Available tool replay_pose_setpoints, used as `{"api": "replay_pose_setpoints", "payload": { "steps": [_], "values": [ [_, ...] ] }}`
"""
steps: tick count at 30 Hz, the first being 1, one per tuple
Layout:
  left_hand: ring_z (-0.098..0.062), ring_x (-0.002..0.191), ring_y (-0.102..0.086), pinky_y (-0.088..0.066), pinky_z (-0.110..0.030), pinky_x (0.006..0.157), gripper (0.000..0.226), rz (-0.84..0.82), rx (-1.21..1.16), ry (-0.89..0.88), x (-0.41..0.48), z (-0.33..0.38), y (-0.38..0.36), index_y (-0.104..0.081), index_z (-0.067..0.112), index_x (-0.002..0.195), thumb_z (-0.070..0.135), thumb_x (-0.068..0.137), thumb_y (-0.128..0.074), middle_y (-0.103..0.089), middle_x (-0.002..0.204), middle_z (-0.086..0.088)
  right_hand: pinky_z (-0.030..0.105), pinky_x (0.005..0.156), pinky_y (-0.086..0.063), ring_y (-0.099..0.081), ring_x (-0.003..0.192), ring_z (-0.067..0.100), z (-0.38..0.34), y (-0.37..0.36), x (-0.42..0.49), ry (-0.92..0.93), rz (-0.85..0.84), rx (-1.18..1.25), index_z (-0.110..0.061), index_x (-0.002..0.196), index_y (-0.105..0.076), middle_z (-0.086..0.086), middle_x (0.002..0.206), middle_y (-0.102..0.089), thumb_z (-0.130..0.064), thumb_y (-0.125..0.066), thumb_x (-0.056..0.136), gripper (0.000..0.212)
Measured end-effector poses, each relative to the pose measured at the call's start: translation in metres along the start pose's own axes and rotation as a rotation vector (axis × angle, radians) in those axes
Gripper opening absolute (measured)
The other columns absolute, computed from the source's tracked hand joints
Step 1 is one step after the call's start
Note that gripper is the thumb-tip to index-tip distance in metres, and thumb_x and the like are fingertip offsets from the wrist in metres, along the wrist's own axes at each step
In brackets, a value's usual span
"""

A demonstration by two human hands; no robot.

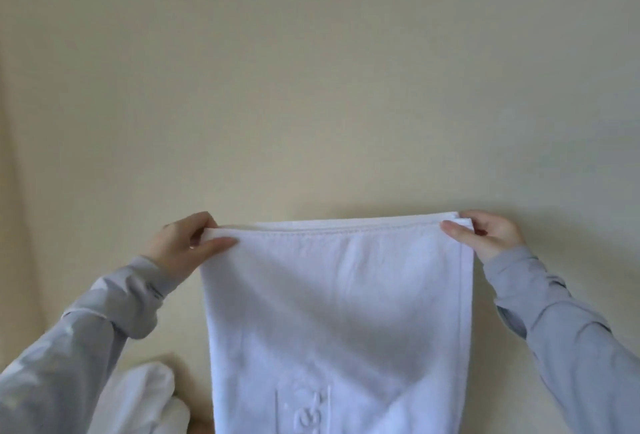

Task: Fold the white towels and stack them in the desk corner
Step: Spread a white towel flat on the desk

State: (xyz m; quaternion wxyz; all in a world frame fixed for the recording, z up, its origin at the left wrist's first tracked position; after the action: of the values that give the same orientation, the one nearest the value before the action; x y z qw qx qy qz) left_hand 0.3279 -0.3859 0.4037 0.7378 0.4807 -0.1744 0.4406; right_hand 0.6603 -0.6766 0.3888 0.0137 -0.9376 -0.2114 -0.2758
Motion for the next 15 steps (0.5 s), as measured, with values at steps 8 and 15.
{"api": "replay_pose_setpoints", "payload": {
  "steps": [8, 15],
  "values": [
    [-0.014, 0.071, -0.052, -0.042, -0.024, 0.062, 0.02, 0.307, -0.495, -0.237, 0.088, 0.133, 0.091, -0.065, 0.025, 0.097, 0.023, 0.08, -0.073, -0.06, 0.078, -0.007, 0.03, 0.062, -0.029, -0.038, 0.067, 0.018, -0.14, 0.089, 0.004, 0.348, 0.146, 0.119, -0.017, 0.065, -0.058, 0.006, 0.067, -0.043, -0.014, -0.071, 0.08, 0.02],
    [-0.001, 0.073, -0.06, -0.046, -0.008, 0.061, 0.01, 0.39, -0.606, -0.191, 0.074, 0.123, 0.104, -0.07, 0.018, 0.084, 0.027, 0.08, -0.073, -0.069, 0.079, 0.008, 0.024, 0.05, -0.023, -0.029, 0.056, 0.01, -0.19, 0.104, -0.018, 0.531, 0.192, 0.083, -0.019, 0.061, -0.042, -0.006, 0.058, -0.031, -0.018, -0.071, 0.08, 0.035]
  ]
}}
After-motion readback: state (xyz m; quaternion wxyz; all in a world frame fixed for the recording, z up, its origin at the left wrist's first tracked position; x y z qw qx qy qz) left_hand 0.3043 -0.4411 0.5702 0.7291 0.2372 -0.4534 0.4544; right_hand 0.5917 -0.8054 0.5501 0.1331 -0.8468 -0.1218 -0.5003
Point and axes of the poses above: each hand's wrist, its own x-axis towards the middle knuckle, its own y-axis out of the back of the hand, z = x × y, the point moved 10 cm from there along x, towards the middle knuckle
